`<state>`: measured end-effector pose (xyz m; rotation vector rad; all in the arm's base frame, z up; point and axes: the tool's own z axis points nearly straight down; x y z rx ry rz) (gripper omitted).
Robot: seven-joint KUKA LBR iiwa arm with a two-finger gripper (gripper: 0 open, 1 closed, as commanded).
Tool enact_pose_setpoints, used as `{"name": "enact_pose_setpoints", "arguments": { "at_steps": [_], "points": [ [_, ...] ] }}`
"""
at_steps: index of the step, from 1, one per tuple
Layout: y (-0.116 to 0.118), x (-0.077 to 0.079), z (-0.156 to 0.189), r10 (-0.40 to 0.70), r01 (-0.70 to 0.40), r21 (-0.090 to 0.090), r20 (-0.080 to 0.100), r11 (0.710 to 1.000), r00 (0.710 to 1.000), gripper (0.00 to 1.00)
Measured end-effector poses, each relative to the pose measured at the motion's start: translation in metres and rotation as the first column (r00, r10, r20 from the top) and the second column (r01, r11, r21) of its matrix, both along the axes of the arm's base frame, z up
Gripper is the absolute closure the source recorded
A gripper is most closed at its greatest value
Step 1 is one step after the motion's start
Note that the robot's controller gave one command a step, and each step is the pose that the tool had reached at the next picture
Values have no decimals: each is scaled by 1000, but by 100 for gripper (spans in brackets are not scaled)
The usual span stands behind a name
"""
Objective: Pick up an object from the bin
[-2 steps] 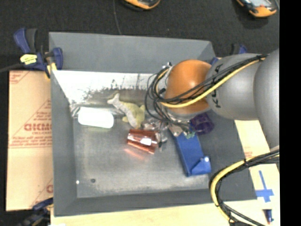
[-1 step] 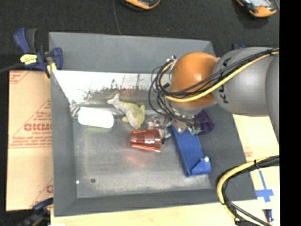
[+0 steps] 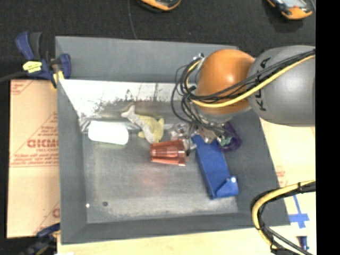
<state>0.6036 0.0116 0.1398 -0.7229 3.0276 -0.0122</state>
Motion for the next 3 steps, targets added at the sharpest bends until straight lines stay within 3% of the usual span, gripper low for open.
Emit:
{"name": "enact_pose_setpoints", "arguments": {
  "at_steps": [1,2,3],
  "points": [
    [0,-1,31,-3,3,0,-5,1000,1000,100],
    [-1,1,52,-7,7,0,5,1000,1000,100],
    [-1,1,57,-9,9,0,4,1000,1000,100]
  ]
}}
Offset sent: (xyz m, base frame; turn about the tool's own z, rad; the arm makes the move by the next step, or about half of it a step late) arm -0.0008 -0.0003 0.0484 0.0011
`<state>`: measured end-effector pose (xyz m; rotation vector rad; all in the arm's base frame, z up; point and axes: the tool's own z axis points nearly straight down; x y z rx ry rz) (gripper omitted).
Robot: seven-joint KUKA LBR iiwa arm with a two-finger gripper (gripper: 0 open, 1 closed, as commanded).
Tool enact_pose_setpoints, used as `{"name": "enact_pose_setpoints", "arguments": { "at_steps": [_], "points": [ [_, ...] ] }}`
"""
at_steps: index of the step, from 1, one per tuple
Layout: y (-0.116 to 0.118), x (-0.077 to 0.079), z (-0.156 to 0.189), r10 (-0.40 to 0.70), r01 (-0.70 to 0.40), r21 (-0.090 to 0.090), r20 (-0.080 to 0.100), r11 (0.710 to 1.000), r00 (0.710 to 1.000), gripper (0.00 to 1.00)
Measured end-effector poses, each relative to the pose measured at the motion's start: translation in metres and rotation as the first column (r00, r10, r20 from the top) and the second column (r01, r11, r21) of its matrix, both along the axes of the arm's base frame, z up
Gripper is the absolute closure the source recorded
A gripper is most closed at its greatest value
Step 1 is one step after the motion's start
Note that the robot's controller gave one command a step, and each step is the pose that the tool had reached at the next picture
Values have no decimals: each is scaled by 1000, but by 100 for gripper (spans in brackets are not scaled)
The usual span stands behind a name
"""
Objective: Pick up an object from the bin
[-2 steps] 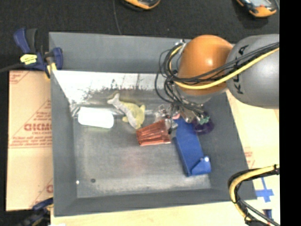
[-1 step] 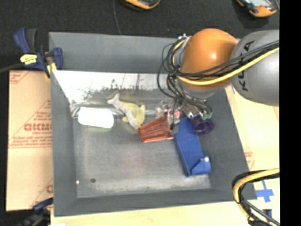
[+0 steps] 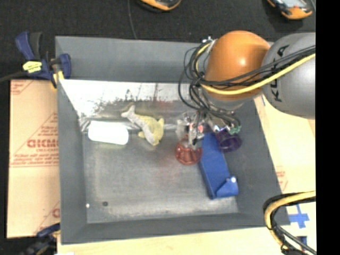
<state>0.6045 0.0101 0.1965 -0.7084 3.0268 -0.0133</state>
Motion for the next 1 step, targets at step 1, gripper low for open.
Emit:
{"name": "enact_pose_setpoints", "arguments": {
  "at_steps": [1],
  "points": [
    [0,-1,25,-3,3,0,-4,1000,1000,100]
  ]
}}
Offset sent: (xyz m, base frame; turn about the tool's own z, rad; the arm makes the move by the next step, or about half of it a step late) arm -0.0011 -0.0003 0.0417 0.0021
